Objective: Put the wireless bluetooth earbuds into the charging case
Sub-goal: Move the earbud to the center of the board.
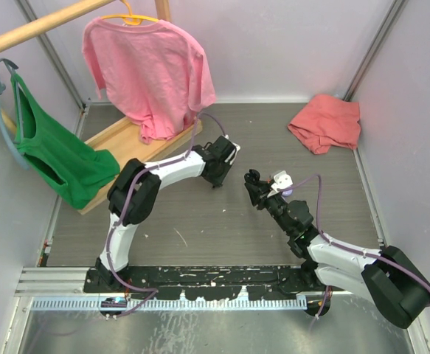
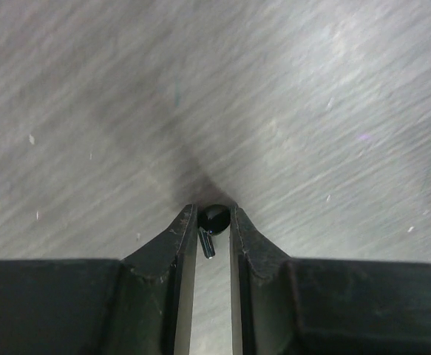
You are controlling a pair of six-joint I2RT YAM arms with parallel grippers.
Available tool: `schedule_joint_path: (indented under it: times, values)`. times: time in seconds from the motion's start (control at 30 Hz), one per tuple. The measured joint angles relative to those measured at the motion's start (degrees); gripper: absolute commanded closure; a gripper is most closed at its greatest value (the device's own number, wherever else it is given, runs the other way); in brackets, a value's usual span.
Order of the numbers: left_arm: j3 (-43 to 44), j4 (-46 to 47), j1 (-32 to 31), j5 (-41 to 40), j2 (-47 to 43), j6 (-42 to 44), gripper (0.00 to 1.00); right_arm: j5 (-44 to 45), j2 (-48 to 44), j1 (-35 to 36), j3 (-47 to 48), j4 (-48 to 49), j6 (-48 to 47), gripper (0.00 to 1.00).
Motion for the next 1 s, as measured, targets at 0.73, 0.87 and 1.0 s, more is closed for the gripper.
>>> schedule_joint_path:
  times: [0.73, 0.87, 1.0]
  values:
    - [-29.7, -9.0, 0.0, -7.5, -22.8, -19.7, 0.72, -1.2, 0.0, 0.0, 0.0, 0.0, 0.0, 0.99]
    - [-30.6, -9.0, 0.0, -7.5, -23.3, -22.4, 0.68, -1.4, 0.0, 0.0, 0.0, 0.0, 0.0, 0.99]
    - [-30.9, -8.9, 0.0, -6.9, -23.3, -23.9, 0.65, -1.5, 0.1, 0.0, 0.0, 0.0, 0.0, 0.99]
